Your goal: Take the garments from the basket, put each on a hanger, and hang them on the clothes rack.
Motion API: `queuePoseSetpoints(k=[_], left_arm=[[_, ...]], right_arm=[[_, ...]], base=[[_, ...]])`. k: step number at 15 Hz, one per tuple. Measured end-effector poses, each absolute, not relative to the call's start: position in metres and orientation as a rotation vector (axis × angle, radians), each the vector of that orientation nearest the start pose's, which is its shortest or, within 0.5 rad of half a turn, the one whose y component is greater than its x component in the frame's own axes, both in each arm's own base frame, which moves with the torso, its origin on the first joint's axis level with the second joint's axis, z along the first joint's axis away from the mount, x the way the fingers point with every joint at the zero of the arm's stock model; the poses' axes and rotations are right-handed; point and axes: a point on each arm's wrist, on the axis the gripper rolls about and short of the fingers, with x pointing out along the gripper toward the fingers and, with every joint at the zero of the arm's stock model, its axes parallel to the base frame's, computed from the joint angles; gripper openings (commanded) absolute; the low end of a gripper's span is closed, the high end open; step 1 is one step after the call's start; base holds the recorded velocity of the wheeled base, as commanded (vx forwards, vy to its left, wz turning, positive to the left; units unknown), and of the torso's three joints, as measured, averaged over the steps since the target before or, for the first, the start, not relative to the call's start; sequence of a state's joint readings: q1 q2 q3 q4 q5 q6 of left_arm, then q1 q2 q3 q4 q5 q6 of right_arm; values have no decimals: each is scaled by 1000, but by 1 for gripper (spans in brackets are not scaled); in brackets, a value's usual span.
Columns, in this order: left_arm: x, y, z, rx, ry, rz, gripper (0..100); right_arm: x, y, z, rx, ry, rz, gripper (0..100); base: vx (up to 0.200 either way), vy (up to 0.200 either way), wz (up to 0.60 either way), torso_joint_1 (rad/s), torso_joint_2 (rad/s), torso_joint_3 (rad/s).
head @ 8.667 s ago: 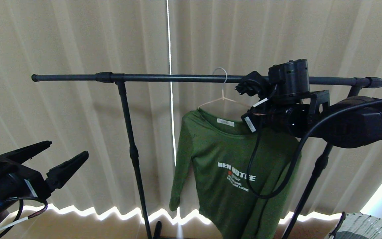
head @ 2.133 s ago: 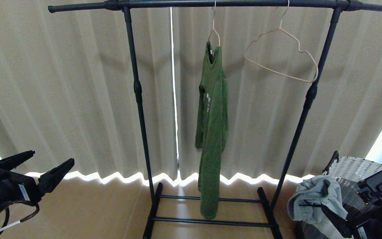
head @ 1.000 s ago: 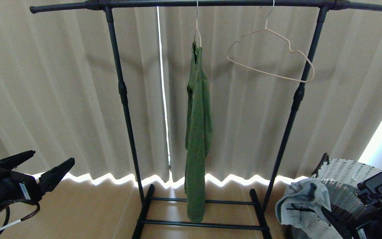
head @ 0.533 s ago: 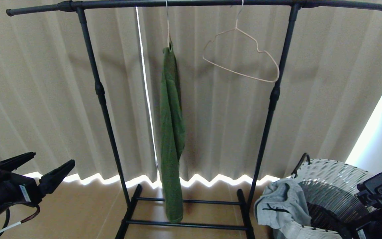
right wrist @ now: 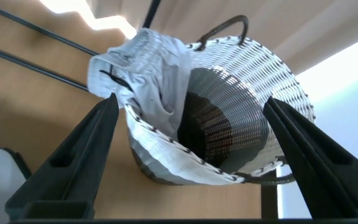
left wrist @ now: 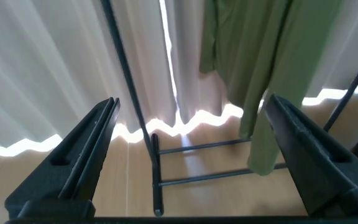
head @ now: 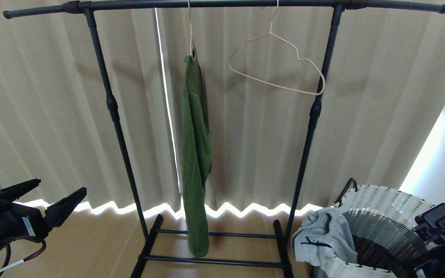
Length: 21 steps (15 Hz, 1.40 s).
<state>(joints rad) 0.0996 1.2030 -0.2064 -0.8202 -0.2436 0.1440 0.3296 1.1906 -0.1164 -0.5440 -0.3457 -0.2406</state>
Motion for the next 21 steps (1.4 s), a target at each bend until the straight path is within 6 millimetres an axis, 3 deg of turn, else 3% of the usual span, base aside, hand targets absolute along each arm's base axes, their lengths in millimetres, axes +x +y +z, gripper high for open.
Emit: queuePoseSetpoints(k=[5, 9, 14, 16, 21], left_arm=[[149, 9, 155, 116, 167, -159, 100], [147, 9, 152, 128, 175, -161, 100], [144, 8, 150, 165, 174, -170, 100], [146, 6, 152, 157, 165, -183, 100], [148, -3, 161, 96, 130, -238, 100]], right_arm=[[121, 33, 110, -411, 500, 42, 100], [120, 32, 113, -409, 486, 35, 100], [123, 33, 110, -530, 511, 68, 100], [135, 37, 109, -544, 539, 83, 100], [192, 56, 97, -577, 683, 134, 100]], base=[[200, 0, 0, 2, 0, 3], [0, 0, 0, 0, 0, 0], [0, 0, 0, 0, 0, 0], [0, 0, 0, 0, 0, 0], [0, 0, 0, 0, 0, 0]])
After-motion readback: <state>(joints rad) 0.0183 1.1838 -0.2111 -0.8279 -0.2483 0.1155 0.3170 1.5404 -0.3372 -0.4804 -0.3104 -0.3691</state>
